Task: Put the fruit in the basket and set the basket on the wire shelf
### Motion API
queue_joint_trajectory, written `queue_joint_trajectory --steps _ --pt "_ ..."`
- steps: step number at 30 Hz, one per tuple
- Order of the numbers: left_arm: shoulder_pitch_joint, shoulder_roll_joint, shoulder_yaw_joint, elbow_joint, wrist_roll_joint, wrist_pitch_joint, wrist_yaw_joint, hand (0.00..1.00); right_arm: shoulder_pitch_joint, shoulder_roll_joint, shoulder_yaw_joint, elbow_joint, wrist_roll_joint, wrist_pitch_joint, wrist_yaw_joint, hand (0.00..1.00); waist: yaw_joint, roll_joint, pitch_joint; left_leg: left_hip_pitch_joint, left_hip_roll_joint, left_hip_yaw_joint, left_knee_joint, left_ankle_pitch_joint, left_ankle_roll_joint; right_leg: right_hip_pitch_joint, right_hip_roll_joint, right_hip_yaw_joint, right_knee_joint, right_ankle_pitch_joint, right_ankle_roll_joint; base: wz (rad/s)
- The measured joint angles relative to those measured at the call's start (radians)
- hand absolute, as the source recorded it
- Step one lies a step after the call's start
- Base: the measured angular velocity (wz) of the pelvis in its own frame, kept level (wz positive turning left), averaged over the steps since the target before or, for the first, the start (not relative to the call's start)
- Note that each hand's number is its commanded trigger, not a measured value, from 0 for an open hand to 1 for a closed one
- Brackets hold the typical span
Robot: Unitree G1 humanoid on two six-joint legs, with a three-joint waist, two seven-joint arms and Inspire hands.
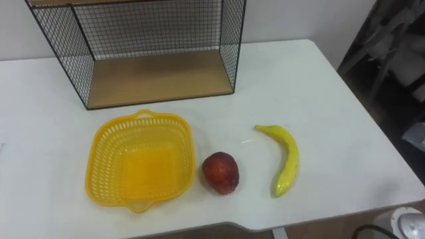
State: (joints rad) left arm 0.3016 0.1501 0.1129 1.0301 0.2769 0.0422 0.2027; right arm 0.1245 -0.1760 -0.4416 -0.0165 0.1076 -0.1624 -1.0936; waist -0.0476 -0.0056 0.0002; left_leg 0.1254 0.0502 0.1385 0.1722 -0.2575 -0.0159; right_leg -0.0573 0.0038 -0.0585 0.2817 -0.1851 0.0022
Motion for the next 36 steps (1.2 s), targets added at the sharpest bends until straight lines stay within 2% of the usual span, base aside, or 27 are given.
queue_joint_trajectory --steps 2,6,8,13,17,19,22,26,36 --pt "-0.001 0.002 -0.007 0.005 -0.001 -0.004 0.0 0.0 0.001 -0.009 0.066 -0.058 -0.038 -0.021 0.013 0.0 0.005 0.001 0.0005 0.005 0.0 0.001 -0.001 0.001 0.0 0.0 0.0 -0.001 0.013 0.001 -0.002 -0.04" --pt "-0.009 0.007 -0.017 0.011 0.001 -0.024 -0.017 0.0 0.001 -0.025 0.131 -0.08 -0.06 -0.024 0.096 0.0 0.029 -0.005 0.001 0.009 0.0 0.005 -0.005 0.001 0.0 0.007 0.0 0.003 0.008 0.001 -0.002 -0.03" --pt "-0.005 0.007 -0.019 0.011 0.003 -0.027 -0.02 0.0 0.002 -0.03 0.189 -0.08 -0.074 -0.024 0.183 0.0 0.032 -0.013 0.0007 0.011 0.0 0.005 -0.006 0.001 0.0 0.01 0.001 0.003 -0.002 0.001 -0.002 0.0" --pt "0.003 0.008 -0.023 0.008 0.01 -0.027 -0.03 0.0 0.018 -0.042 0.271 -0.046 -0.073 -0.023 0.367 0.0 0.037 -0.016 -0.0015 0.013 0.005 -0.003 -0.005 0.001 0.0 0.038 0.005 -0.005 -0.044 0.017 0.002 0.06" --pt "0.003 0.015 -0.039 0.006 0.011 -0.026 -0.06 0.0 0.062 -0.047 0.351 -0.027 -0.073 0.001 0.538 0.0 0.058 -0.022 0.0019 0.021 0.006 -0.003 -0.009 0.001 0.0 0.047 0.007 -0.007 -0.052 0.021 0.001 0.0" --pt "0.002 0.015 -0.039 0.006 0.014 -0.025 -0.071 0.0 0.064 -0.047 0.375 -0.025 -0.073 0.011 0.607 0.0 0.058 -0.016 0.0038 0.019 0.007 -0.007 -0.009 0.001 0.0 0.053 0.007 -0.011 -0.061 0.027 0.002 0.05" --pt "0.0 0.017 -0.04 0.006 0.016 -0.024 -0.085 0.0 0.066 -0.047 0.42 -0.025 -0.088 0.012 0.697 0.0 0.058 -0.015 0.002 0.018 0.007 -0.009 -0.009 0.001 0.0 0.055 0.006 -0.013 -0.06 0.028 0.002 0.03" --pt "-0.002 0.017 -0.04 0.006 0.02 -0.019 -0.104 0.0 0.066 -0.046 0.441 -0.025 -0.131 0.013 0.786 0.0 0.058 -0.011 0.0002 0.017 0.007 -0.013 -0.008 0.001 0.0 0.057 0.006 -0.016 -0.06 0.028 0.002 0.01" --pt "-0.002 0.017 -0.043 0.001 0.019 -0.018 -0.127 0.0 0.066 -0.046 0.463 0.007 -0.158 0.041 0.908 0.0 0.059 -0.012 -0.0007 0.016 0.007 -0.023 -0.005 0.001 0.0 0.062 0.004 -0.026 -0.06 0.028 0.001 0.03"
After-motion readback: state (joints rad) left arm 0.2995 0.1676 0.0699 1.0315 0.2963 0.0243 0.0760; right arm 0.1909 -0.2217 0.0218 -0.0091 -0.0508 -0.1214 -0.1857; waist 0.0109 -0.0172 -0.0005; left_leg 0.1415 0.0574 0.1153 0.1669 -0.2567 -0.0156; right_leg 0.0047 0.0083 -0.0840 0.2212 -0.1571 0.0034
